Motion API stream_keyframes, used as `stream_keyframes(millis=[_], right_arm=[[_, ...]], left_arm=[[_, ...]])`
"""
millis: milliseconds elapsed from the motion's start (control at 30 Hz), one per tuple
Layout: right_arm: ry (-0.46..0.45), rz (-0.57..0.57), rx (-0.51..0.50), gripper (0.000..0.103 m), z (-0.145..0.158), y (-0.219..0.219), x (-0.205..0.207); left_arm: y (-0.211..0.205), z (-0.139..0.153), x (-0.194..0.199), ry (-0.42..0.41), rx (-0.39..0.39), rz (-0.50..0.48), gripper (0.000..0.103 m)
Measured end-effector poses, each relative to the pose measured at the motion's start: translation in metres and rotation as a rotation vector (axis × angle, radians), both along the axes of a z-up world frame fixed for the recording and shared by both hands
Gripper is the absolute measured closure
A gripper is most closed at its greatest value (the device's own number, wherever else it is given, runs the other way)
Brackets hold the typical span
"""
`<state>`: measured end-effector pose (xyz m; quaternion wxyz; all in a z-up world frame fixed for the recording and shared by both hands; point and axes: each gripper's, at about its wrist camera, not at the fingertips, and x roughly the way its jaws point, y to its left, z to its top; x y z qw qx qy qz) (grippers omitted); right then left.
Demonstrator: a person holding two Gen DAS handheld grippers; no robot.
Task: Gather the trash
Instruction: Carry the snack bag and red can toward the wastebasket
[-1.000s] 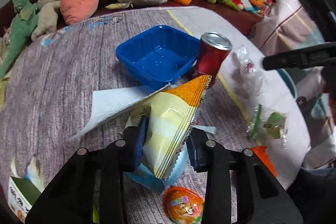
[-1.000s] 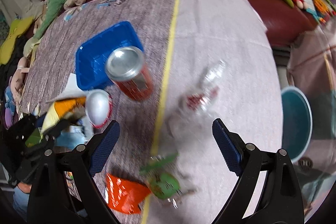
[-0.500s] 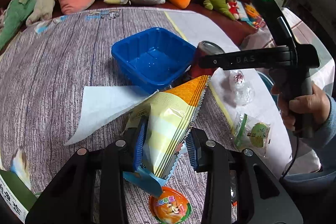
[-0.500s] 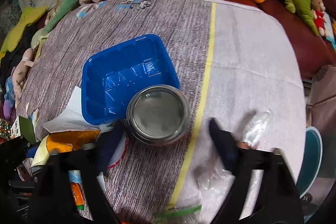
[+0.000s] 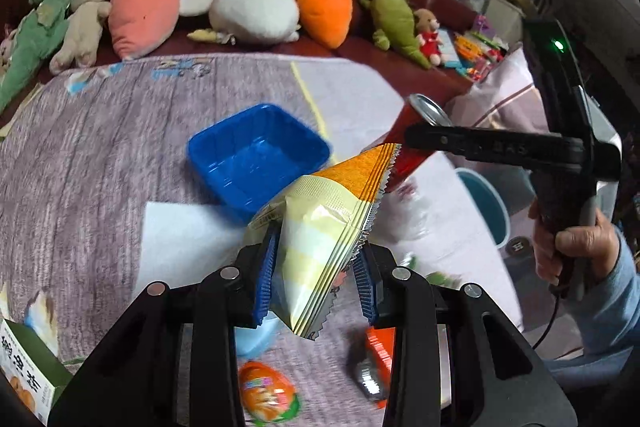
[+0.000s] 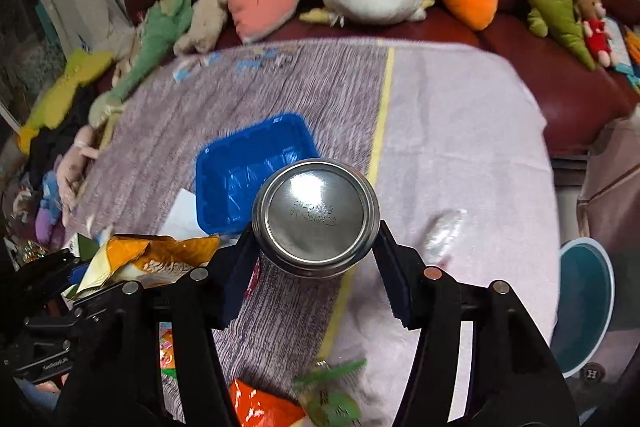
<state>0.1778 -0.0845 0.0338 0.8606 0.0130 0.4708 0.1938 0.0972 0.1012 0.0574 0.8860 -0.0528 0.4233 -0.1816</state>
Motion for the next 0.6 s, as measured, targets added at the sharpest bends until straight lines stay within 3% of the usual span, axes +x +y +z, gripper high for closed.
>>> stream_keyframes(millis=[267, 600], right_arm=[[-0.053, -0.142, 0.02, 0.048, 0.024, -0.089, -0.026], [-0.057, -0.433, 0.044, 0.048, 0.017, -0.249, -0.063]], left_arm=[[-0.074, 0.02, 0.007, -0.026, -0.005, -0.098, 0.067], [-0.215, 0.016, 0.027, 0.025, -0.015, -0.306, 0.067]])
